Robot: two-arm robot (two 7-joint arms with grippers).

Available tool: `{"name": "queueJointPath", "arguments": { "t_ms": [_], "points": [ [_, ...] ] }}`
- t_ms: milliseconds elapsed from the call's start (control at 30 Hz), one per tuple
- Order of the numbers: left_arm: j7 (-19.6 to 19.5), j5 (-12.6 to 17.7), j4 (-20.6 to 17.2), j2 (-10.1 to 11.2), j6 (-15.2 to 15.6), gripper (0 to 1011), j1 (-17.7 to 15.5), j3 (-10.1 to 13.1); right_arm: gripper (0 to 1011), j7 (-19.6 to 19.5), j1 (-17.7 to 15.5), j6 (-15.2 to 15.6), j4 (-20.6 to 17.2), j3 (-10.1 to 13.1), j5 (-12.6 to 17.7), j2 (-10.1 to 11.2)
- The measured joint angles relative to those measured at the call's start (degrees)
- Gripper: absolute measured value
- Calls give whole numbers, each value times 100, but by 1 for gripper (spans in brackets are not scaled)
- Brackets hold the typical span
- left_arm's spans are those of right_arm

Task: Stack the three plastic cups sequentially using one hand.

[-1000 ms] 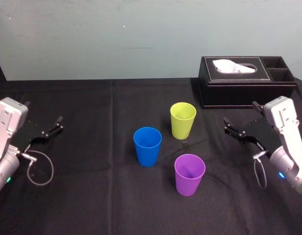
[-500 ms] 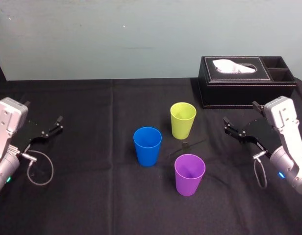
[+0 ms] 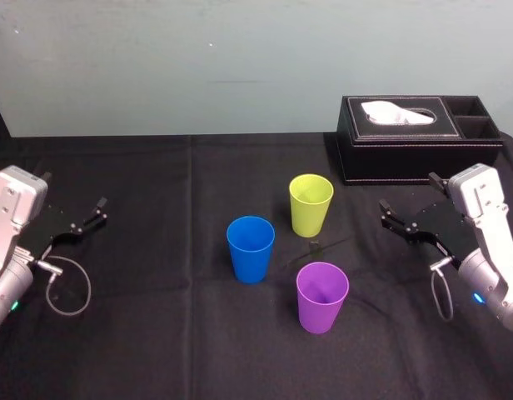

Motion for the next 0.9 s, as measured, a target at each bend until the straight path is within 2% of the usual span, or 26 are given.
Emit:
{"name": "queueJointPath", "arguments": {
  "t_ms": [567, 733, 900],
  "points": [
    [0, 0, 0, 0, 0, 1010, 0, 0, 1000, 5, 0, 1, 0, 8, 0, -5],
    [0, 0, 0, 0, 0, 1010, 0, 0, 1000, 108, -57, 26, -113, 116, 51, -15],
    [0, 0, 0, 0, 0, 1010, 0, 0, 1000, 238, -177, 63, -346, 257, 119, 71]
  ]
}}
